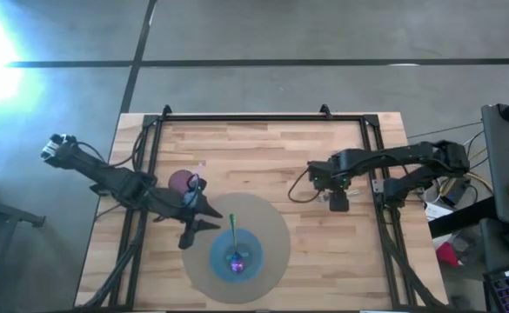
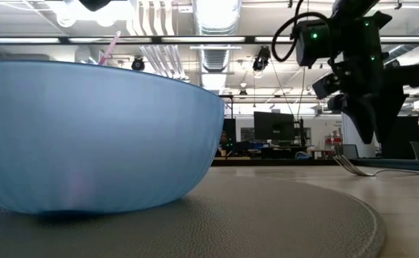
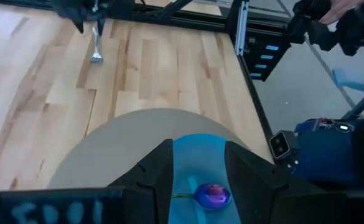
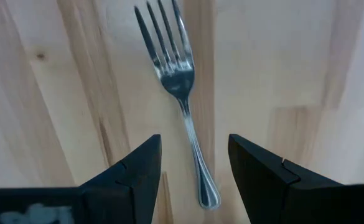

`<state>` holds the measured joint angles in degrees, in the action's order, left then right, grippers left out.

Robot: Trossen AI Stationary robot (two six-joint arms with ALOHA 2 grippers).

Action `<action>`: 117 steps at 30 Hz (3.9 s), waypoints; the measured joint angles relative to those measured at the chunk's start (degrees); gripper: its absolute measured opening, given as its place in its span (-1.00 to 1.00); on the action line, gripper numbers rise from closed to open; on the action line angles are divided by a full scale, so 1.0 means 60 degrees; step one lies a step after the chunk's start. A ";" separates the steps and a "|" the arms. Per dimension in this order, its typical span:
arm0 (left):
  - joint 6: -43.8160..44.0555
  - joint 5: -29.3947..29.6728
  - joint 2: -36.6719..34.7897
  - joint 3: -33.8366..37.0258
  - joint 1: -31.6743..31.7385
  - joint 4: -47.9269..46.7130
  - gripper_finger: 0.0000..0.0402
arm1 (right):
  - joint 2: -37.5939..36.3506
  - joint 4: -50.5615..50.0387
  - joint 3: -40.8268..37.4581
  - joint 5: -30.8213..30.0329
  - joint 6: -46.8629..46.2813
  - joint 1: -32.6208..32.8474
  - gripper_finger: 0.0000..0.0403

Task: Pick & Place Utensil
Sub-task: Put the silver fork into the blue bowl

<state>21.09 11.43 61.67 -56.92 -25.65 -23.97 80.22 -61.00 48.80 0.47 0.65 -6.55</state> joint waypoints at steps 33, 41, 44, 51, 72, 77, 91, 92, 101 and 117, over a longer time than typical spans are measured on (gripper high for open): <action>0.0009 -0.0001 -0.0456 -0.0001 -0.0288 -0.0017 -0.33 | 0.2219 0.1207 -0.0475 -0.0040 0.0601 0.0176 -0.14; 0.0077 0.0002 -0.0456 -0.0001 -0.0288 -0.0017 -0.33 | 0.2233 0.1210 -0.0488 -0.0076 0.0568 0.0172 -0.53; 0.0180 -0.0001 -0.0456 -0.0001 -0.0288 -0.0017 -0.33 | 0.2234 0.1207 -0.0492 -0.0080 0.0568 0.0172 -0.71; 0.0336 -0.0001 -0.0452 -0.0001 -0.0288 -0.0057 -0.33 | 0.2241 0.1199 -0.0481 -0.0084 0.0564 0.0172 -0.93; 0.0771 0.0003 -0.0448 -0.0001 -0.0281 -0.0090 -0.33 | 0.0873 0.0914 0.0055 0.0233 -0.0442 0.0959 -0.95; 0.0776 0.0003 -0.0448 -0.0001 -0.0277 -0.0090 -0.33 | 0.0404 0.0896 0.0785 0.0252 -0.0926 0.1587 -0.95; 0.1105 0.0134 -0.0279 0.0006 -0.0259 -0.0079 -0.33 | 0.0450 0.1436 0.3774 -0.0612 -0.1046 0.3011 -0.95; 0.1155 0.0134 -0.0240 0.0010 -0.0259 -0.0079 -0.33 | 0.0491 0.1424 0.3934 -0.0615 -0.0973 0.3074 -0.95; 0.2079 0.1010 0.0095 0.0010 -0.0210 0.0057 -0.33 | 0.1272 0.1538 0.5087 -0.0936 -0.0080 0.3519 -0.95; 0.3580 0.1494 0.0888 0.0010 -0.0157 0.1673 -0.33 | 0.3554 0.0573 0.6807 -0.2478 0.2105 0.4374 -0.95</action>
<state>42.57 20.39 67.00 -56.86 -26.59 -13.93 101.55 -57.56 89.64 -14.40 13.28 19.69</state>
